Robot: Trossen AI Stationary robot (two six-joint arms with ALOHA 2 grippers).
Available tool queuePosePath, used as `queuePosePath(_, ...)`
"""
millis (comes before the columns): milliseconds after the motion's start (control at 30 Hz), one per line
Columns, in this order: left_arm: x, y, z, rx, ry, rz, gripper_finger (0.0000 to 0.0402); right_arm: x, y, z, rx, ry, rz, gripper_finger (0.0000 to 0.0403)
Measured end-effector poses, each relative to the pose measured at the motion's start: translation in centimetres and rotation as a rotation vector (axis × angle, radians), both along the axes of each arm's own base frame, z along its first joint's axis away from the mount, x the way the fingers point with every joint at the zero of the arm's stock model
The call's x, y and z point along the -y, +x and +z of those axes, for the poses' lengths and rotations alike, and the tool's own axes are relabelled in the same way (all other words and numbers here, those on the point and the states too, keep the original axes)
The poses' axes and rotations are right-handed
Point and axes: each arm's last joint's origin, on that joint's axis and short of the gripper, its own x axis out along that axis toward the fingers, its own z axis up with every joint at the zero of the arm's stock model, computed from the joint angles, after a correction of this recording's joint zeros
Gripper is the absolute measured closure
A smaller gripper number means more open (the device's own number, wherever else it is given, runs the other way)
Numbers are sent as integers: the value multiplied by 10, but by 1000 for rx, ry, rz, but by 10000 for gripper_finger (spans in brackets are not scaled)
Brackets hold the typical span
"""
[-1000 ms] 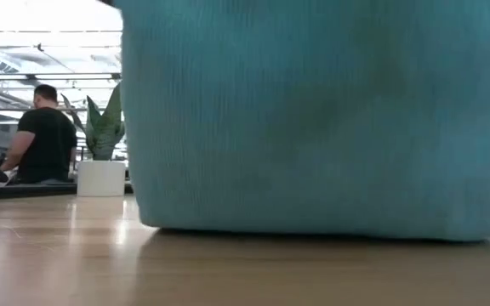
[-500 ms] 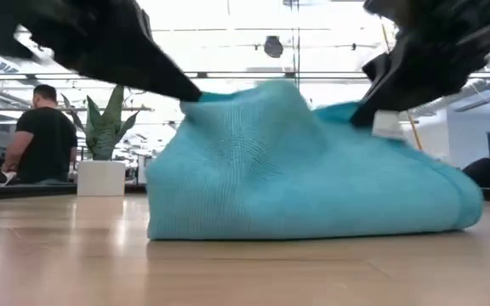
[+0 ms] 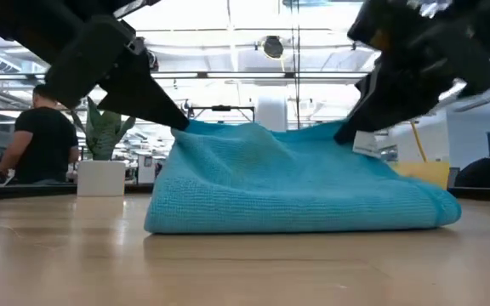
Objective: Fold microfiber towels
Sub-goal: Fold the blue kitchen towel
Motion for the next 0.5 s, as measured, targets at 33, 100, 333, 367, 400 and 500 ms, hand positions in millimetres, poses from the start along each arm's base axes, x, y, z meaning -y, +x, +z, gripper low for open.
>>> queuePosePath(33, -2, 0, 0, -4, 1, 7, 392, 3, -1, -4, 4, 2, -9, 399)
queuePosePath(100, -6, 1, -1, -17, 3, 25, 395, 10, -3, -10, 16, 7, -28, 399)
queuePosePath(333, -27, 8, -8, -80, -67, 69, 390, 29, -14, -30, 50, 46, -97, 399)
queuePosePath(367, -29, 9, -8, -89, -79, 71, 390, 31, -15, -32, 55, 50, -102, 399)
queuePosePath(400, -31, 10, -9, -96, -90, 72, 392, 32, -17, -34, 61, 53, -104, 399)
queuePosePath(500, -35, 12, -9, -103, -103, 77, 398, 36, -19, -37, 77, 80, -96, 399)
